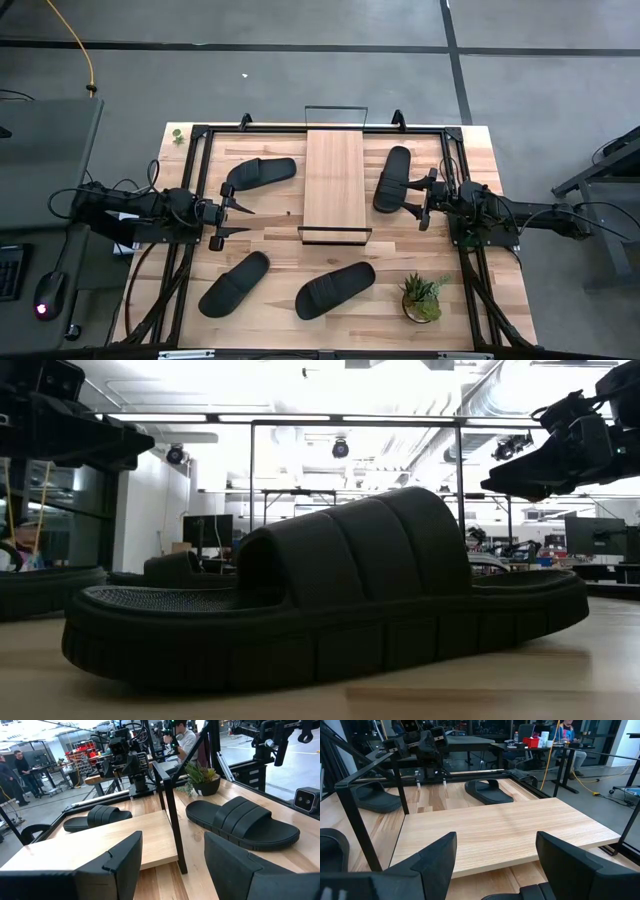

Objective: Pick and place slides into the shelf

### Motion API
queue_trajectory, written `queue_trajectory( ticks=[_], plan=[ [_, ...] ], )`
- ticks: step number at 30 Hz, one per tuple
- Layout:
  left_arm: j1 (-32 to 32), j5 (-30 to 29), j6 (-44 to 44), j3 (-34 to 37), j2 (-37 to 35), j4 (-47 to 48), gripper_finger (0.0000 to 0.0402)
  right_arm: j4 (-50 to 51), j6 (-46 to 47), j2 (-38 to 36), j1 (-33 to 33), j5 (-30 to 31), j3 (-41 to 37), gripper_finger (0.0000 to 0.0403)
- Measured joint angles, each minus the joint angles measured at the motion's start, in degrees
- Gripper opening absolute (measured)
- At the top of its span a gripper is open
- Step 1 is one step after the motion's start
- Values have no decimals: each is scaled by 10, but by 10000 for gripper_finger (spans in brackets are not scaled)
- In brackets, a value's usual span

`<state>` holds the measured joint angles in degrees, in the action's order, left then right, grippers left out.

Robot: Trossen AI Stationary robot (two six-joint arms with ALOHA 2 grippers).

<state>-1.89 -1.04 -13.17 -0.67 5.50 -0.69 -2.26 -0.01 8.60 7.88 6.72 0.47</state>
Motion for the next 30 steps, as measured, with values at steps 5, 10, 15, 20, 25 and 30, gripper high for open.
queue_trajectory(
  ticks=[5, 10, 15, 20, 25, 30],
  plan=[
    [0, 0, 0, 0, 0, 0, 198, 0, 0, 0, 0, 0, 0, 264],
    [0, 0, -8, 0, 0, 0, 198, 0, 0, 0, 0, 0, 0, 264],
    [0, 0, -10, 0, 0, 0, 198, 0, 0, 0, 0, 0, 0, 264],
    [0, 0, -10, 0, 0, 0, 198, 0, 0, 0, 0, 0, 0, 264],
    [0, 0, -11, 0, 0, 0, 198, 0, 0, 0, 0, 0, 0, 264],
    [0, 0, 15, 0, 0, 0, 198, 0, 0, 0, 0, 0, 0, 264]
  ],
)
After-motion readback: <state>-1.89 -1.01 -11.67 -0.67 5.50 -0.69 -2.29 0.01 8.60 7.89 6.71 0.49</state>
